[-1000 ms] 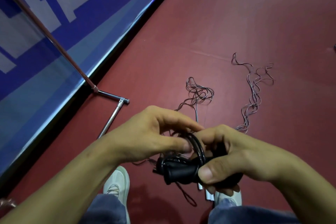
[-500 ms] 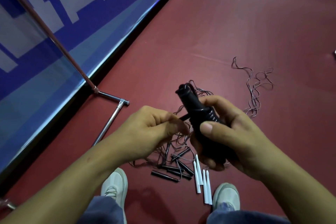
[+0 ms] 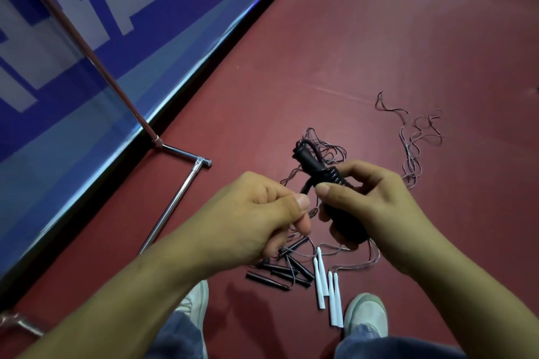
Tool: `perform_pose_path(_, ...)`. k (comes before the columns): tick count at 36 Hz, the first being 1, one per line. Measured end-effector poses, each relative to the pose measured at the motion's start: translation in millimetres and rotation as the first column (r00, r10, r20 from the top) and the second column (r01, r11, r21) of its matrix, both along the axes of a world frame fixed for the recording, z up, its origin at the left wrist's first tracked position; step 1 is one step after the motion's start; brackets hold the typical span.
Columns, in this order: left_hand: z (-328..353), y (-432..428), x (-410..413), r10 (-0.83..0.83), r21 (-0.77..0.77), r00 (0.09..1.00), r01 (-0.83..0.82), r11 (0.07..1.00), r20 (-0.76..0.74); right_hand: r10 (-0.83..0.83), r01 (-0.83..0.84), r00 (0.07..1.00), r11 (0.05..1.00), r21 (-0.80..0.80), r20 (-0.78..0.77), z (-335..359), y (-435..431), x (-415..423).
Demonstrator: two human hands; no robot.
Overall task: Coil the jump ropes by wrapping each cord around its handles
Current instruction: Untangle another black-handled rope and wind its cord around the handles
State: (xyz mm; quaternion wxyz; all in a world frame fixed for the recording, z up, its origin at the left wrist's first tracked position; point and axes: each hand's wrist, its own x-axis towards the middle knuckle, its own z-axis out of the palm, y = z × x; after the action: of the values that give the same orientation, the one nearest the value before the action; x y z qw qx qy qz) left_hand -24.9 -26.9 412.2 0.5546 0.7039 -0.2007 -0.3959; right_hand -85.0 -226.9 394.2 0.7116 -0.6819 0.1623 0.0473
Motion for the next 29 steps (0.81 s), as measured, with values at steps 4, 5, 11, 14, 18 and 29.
perform_pose_path(4, 2, -2, -1, 0.02, 0.032, 0.997, -0.017, 0.999, -0.075, 0.01, 0.008, 0.998, 0.952, -0.307, 0.056, -10, 9, 1)
perform_pose_path(5, 2, -2, -2, 0.036, 0.037, 0.994, -0.033, 0.999, -0.106, 0.017, 0.006, 0.998, 0.928, -0.373, 0.057, -15, 10, 1)
perform_pose_path(11, 6, -4, -4, 0.115, 0.022, 0.933, -0.115, 0.993, -0.342, 0.09, -0.032, 0.995, 0.696, -0.718, 0.043, -20, 12, -2)
perform_pose_path(14, 7, -4, -1, 0.117, 0.001, 0.87, -0.133, 0.991, -0.479, 0.166, -0.078, 0.986, 0.595, -0.8, 0.028, -14, 18, -5)
perform_pose_path(18, 9, -4, 11, 0.113, -0.078, 0.788, -0.199, 0.977, -0.606, 0.241, -0.199, 0.967, 0.494, -0.846, -0.087, -13, 23, -9)
perform_pose_path(29, 3, 0, 42, 0.236, -0.075, 0.896, -0.284, 0.956, -0.376, 0.455, -0.488, 0.866, 0.683, -0.544, -0.205, -9, 33, -15)
